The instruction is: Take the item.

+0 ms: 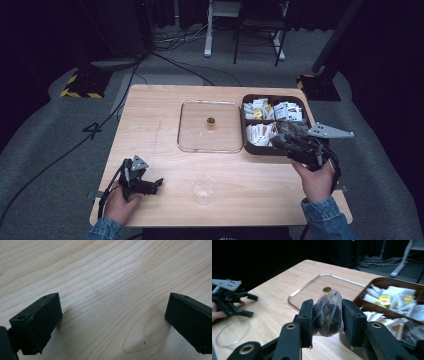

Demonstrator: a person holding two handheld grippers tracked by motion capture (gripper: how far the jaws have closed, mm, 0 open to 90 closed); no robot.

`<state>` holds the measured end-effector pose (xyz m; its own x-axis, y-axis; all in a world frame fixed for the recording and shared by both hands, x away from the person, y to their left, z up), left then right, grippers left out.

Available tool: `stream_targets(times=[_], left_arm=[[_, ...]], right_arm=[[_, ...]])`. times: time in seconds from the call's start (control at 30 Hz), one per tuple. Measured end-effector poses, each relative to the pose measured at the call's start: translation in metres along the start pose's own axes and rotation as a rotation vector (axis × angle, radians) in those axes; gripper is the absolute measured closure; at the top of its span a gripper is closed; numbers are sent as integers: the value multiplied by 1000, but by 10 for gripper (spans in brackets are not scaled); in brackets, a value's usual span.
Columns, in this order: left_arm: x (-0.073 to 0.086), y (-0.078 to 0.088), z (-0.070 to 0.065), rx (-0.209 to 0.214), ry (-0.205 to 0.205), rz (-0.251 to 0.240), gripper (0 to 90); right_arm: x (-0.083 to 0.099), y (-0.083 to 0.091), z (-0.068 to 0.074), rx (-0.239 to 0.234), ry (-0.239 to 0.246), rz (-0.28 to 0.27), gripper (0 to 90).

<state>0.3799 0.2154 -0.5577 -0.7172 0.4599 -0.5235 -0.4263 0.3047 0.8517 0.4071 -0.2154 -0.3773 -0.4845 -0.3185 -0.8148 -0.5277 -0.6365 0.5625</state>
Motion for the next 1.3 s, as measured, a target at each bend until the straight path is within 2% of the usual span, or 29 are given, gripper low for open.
stream_targets(times=[0.23, 0.27, 0.3, 0.43, 0.6, 1.03, 1.3], left_arm=[[0, 0, -1, -2, 11, -4, 14], [0, 0, -1, -2, 11, -4, 14], [0, 0, -1, -2, 15, -5, 14], [0, 0, -1, -2, 11, -4, 14], [0, 0, -1, -1, 11, -4, 13], [0, 0, -1, 6, 5, 0, 11], [-1, -1, -1, 7, 5, -3, 11]], right_arm=[[-8, -14, 34, -80, 73, 37, 630], [-8, -14, 34, -80, 73, 37, 630], [-11, -17, 44, -102, 95, 42, 629], [-15, -23, 64, -138, 129, 48, 629], [-16, -33, 82, -180, 154, 64, 629], [-19, -49, 118, -251, 203, 82, 629], [-19, -62, 130, -272, 219, 113, 628]])
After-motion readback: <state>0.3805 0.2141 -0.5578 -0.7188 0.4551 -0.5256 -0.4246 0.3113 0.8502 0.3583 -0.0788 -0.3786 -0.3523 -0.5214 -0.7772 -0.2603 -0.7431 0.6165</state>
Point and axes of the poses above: each handheld gripper's, and its own axes: y roughly backward along the jaws, x roughly out of its underside, z roughly to its left, the point moved 7 cm from there along -y, roughly forward along the jaws, and after that the axes turned 10 degrees about z, right-handed, at the moved point
